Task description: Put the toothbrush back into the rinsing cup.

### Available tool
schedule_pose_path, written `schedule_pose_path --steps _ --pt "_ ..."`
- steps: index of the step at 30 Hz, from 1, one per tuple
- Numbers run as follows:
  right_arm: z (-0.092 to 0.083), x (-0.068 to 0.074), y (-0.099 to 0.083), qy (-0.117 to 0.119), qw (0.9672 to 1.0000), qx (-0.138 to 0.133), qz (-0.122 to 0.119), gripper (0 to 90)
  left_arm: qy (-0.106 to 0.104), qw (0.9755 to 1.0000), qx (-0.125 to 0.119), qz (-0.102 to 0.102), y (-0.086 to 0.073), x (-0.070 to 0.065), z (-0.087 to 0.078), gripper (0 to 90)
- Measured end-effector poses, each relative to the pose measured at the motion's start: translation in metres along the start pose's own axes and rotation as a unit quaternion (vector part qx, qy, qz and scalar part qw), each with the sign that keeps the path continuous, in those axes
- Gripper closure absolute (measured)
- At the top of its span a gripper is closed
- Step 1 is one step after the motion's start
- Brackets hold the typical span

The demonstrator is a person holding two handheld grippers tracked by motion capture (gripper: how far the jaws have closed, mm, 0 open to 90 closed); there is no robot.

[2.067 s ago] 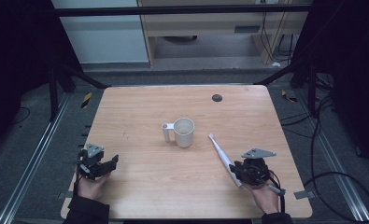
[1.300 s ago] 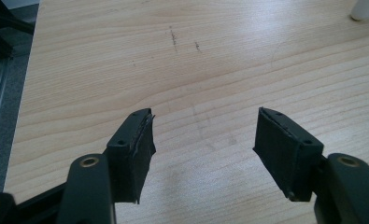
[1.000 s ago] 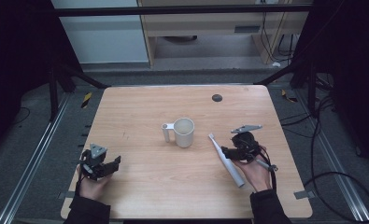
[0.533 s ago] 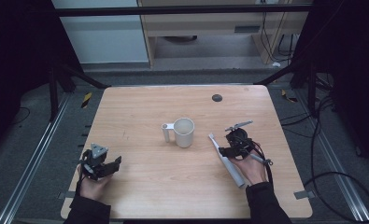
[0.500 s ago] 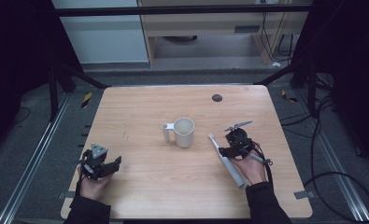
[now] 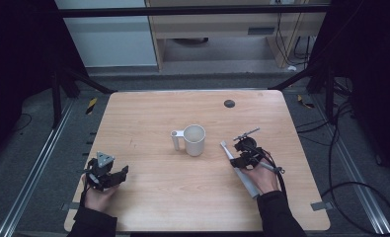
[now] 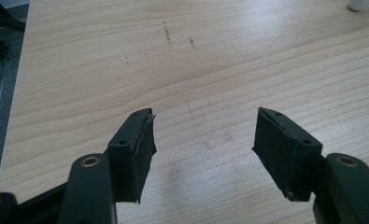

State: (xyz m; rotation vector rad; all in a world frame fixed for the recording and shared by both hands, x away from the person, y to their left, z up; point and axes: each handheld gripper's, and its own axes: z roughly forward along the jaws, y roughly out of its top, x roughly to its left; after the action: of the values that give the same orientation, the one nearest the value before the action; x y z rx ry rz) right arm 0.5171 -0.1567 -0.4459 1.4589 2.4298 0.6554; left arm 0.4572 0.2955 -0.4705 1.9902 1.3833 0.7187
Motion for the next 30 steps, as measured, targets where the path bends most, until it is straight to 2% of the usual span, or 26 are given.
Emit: schedule_pose_path --steps 7,20,23,30 --pt "0.008 0.0 0.001 -0.005 0.9998 0.017 -0.004 54.3 -0.001 1.0 0.001 0.001 0.0 0.0 0.0 37.0" --pt "0.022 -0.002 -0.004 0.006 0.9988 0.048 0.009 58.8 -0.001 1.0 0.003 0.002 0.0 0.0 0.001 37.1" --pt "0.025 -0.002 -0.004 0.008 0.9986 0.051 0.004 59.9 -0.001 1.0 0.003 0.002 0.0 0.0 0.001 37.1" --pt "0.027 -0.001 -0.004 0.006 0.9983 0.058 0.009 63.8 -0.001 1.0 0.003 0.002 0.0 0.0 0.001 37.3"
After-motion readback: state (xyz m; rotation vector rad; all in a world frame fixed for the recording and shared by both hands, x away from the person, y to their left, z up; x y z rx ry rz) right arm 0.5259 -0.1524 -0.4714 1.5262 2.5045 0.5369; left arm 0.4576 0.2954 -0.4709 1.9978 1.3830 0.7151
